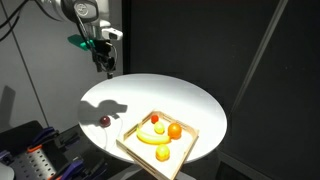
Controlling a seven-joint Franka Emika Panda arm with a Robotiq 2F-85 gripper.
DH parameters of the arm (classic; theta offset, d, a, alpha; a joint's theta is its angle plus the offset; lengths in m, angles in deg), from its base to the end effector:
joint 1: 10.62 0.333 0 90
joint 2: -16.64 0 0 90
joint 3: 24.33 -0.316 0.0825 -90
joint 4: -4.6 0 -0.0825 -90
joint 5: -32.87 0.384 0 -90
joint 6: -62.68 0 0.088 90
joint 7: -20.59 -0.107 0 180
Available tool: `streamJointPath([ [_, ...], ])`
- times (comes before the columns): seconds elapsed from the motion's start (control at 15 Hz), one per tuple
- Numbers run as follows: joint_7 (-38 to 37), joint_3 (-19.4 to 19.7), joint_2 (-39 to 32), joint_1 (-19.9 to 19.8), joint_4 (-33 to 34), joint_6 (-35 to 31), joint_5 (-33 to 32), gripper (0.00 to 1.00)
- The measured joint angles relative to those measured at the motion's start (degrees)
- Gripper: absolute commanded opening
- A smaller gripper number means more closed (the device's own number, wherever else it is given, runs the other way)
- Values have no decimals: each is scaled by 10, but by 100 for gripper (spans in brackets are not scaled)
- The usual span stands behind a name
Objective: Put the apple in the box
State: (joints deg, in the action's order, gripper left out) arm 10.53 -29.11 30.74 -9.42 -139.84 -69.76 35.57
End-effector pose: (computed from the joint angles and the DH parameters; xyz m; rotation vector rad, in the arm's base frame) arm 0.4386 0.0465 0.3698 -3.1170 0.1630 -0.0526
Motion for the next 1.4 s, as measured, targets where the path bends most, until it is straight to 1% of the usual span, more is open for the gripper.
streamJointPath([
  [0.33,0,5,-24,0,0,-3,-13,100],
  [1.07,0,5,-28,1,0,-3,-13,100],
  [1.4,0,6,-67,1,1,-9,-13,100],
])
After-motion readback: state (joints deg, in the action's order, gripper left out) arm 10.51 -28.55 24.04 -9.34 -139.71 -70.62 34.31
